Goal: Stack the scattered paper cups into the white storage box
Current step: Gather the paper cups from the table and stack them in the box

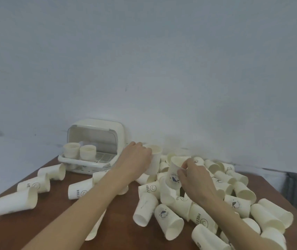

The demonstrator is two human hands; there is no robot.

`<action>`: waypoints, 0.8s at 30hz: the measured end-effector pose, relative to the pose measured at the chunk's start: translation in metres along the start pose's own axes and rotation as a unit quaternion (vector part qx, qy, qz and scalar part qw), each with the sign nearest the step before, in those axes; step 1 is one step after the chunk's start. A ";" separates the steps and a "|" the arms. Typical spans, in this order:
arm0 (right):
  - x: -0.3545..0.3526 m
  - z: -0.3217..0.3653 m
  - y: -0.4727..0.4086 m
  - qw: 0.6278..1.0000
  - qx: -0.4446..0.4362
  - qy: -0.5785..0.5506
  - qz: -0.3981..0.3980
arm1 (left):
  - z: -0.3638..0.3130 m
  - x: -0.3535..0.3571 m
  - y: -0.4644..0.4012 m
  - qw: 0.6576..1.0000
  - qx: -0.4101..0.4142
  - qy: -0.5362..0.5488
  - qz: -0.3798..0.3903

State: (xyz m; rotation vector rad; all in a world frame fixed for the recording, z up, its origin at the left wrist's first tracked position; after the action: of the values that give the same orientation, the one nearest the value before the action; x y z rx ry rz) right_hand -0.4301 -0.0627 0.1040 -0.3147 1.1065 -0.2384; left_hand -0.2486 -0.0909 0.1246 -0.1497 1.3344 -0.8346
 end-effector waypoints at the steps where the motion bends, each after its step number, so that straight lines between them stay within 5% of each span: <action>1: 0.003 0.006 0.000 1.000 -0.003 0.001 0.000 | 0.006 0.001 0.006 1.000 -0.008 0.004 0.005; 24: 0.090 0.114 -0.030 0.998 -0.056 -0.005 0.035 | 0.124 0.047 0.081 0.995 -0.084 0.043 0.032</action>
State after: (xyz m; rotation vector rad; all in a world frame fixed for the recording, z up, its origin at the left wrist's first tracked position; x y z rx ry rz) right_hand -0.2897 -0.1069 0.0860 -0.3750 1.1211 -0.1123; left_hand -0.1013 -0.1056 0.0770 -0.2050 1.4830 -0.6808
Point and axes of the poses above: each hand's wrist, its own y-axis away from the middle knuckle, its own x-axis out of the palm, z = x × y, the point moved 5 cm from there along -y, towards the middle knuckle, and after that the axes turned 7 degrees about x, right-handed, at the moved point
